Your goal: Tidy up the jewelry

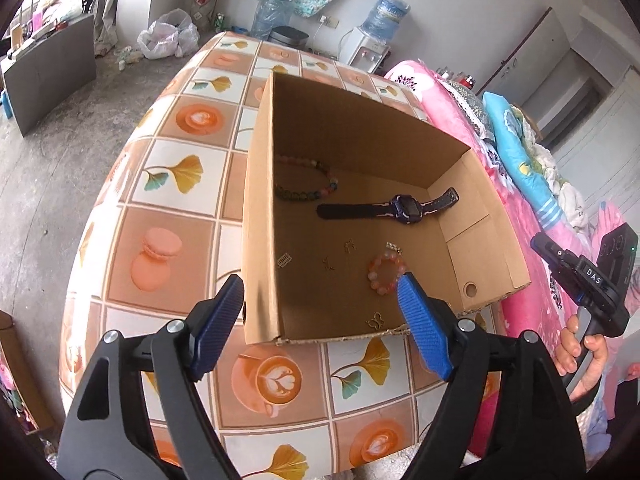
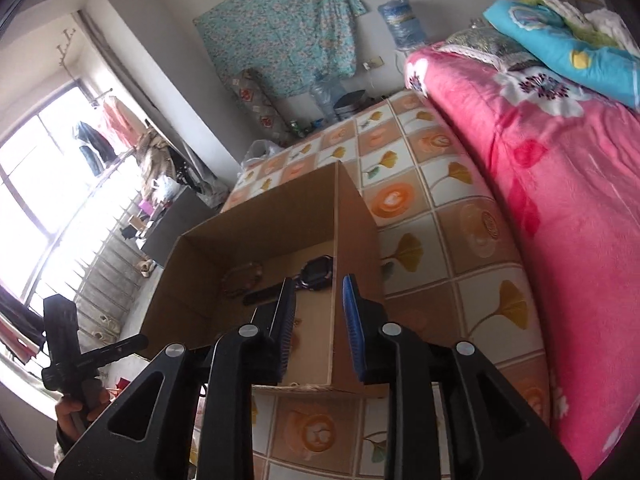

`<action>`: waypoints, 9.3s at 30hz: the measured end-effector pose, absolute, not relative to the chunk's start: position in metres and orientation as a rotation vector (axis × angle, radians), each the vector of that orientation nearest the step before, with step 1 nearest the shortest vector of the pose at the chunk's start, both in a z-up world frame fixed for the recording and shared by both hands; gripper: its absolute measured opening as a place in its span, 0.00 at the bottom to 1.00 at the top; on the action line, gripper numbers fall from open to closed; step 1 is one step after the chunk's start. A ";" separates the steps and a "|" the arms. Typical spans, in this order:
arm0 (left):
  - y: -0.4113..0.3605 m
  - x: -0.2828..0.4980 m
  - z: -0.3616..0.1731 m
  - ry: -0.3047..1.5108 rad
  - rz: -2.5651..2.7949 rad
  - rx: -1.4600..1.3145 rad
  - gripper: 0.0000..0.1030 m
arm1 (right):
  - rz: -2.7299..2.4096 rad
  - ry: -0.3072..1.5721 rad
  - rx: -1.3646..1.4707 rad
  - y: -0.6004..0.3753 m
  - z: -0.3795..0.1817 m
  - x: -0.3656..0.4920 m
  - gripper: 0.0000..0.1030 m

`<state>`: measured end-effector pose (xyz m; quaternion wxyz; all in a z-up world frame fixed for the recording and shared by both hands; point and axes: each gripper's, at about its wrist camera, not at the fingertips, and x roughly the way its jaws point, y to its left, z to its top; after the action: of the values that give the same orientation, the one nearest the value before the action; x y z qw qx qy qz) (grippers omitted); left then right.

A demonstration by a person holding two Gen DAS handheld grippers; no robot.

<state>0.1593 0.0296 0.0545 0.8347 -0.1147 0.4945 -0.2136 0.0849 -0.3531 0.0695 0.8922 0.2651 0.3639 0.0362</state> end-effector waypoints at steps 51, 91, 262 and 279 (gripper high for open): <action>0.038 -0.005 0.101 0.797 -0.296 -0.107 0.91 | 0.112 0.763 0.214 -0.232 0.093 -0.068 0.80; -0.010 0.007 0.071 1.011 -0.112 0.037 0.92 | 0.026 0.914 0.216 -0.206 0.070 -0.051 0.94; -0.027 0.031 0.047 1.117 -0.129 0.126 0.92 | -0.025 1.067 0.254 -0.211 0.031 -0.008 0.94; -0.027 0.030 0.047 1.122 -0.129 0.125 0.92 | -0.024 1.068 0.256 -0.212 0.031 -0.008 0.94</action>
<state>0.0300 -0.0275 0.0466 0.8430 0.0593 0.5312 -0.0609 -0.0079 -0.2117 0.0311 0.8529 0.1216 0.5076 -0.0113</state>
